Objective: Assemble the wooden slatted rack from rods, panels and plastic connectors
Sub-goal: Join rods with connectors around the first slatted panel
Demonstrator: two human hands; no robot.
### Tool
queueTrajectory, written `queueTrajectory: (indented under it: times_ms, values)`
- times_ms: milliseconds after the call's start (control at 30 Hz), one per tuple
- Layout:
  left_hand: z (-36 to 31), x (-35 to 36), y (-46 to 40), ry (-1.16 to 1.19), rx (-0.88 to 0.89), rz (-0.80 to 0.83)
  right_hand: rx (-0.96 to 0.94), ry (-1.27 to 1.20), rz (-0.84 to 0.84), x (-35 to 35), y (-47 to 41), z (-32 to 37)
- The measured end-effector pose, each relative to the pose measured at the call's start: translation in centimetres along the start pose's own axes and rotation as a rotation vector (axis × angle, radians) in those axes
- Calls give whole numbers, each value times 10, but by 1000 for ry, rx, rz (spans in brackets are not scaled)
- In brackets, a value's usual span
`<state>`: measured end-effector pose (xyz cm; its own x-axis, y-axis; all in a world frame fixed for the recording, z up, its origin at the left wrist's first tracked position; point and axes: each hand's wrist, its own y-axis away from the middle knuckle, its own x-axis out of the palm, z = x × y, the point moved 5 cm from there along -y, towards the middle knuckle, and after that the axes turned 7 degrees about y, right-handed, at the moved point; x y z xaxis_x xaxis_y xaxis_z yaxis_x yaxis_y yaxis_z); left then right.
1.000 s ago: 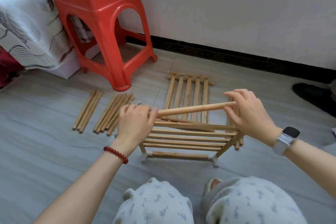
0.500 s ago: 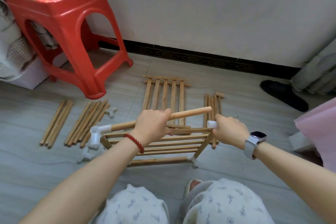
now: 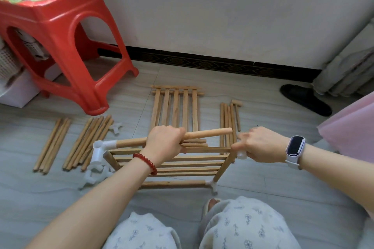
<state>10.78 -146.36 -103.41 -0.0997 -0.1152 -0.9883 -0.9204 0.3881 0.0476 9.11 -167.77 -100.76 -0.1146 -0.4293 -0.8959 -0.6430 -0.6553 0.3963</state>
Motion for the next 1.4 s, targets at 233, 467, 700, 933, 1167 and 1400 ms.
queueTrajectory:
  times_ms: [233,467,700,933,1167,1400]
  values:
    - [-7,-3,-5,-56,-8,-27,528,-660,-140,8,1,-2]
    - [-7,-2,-8,-52,-24,-51,258,-181,-545,-60,7,-4]
    - [-3,-5,0,181,-36,-79,776,-575,-285,-5,13,-34]
    - [-5,-10,12,161,-6,-163,842,-694,-182,18,14,-36]
    - [-2,-15,18,189,-33,-188,779,-613,-204,8,-3,-28]
    - [-1,-21,23,215,-73,-211,701,-523,-177,-10,-13,-24]
